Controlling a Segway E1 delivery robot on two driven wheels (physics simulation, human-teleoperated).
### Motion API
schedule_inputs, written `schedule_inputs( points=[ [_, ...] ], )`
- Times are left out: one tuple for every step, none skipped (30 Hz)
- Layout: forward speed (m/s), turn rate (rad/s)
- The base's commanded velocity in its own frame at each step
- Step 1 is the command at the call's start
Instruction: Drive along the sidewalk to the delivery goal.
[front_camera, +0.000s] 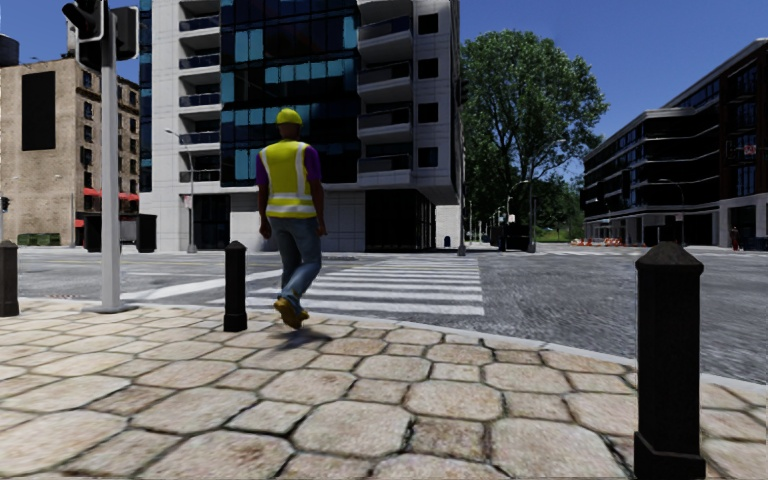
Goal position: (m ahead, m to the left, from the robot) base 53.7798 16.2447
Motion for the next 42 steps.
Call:
schedule_inputs(
  points=[
    [1.47,0.75],
    [1.47,0.75],
    [1.47,0.21],
    [1.47,0.06],
    [1.47,0.01],
    [1.47,0.01],
    [1.47,0.0],
    [1.47,0.0],
    [1.47,0.0],
    [1.47,0.0],
    [1.47,0.0],
    [1.47,0.0],
    [1.47,0.0],
    [1.47,0.0],
    [1.47,0.0],
    [1.47,0.0],
    [1.47,0.0],
    [1.47,0.0],
    [1.47,0.0],
    [1.47,0.0],
    [1.47,0.0],
    [1.47,0.0],
    [1.47,0.0],
    [1.47,0.0],
    [1.47,0.0],
    [1.47,0.0],
    [1.47,0.0],
    [1.47,0.0],
    [1.47,-0.21],
    [1.47,-0.58],
    [1.47,-0.8],
    [1.47,-1.0],
    [1.47,-1.14],
    [1.47,-1.17],
    [1.47,-1.18],
    [1.47,0.0],
    [1.47,0.0],
    [1.47,0.0],
    [1.47,0.0],
    [1.47,0.0],
    [1.47,0.0],
    [1.47,0.0]
  ],
)
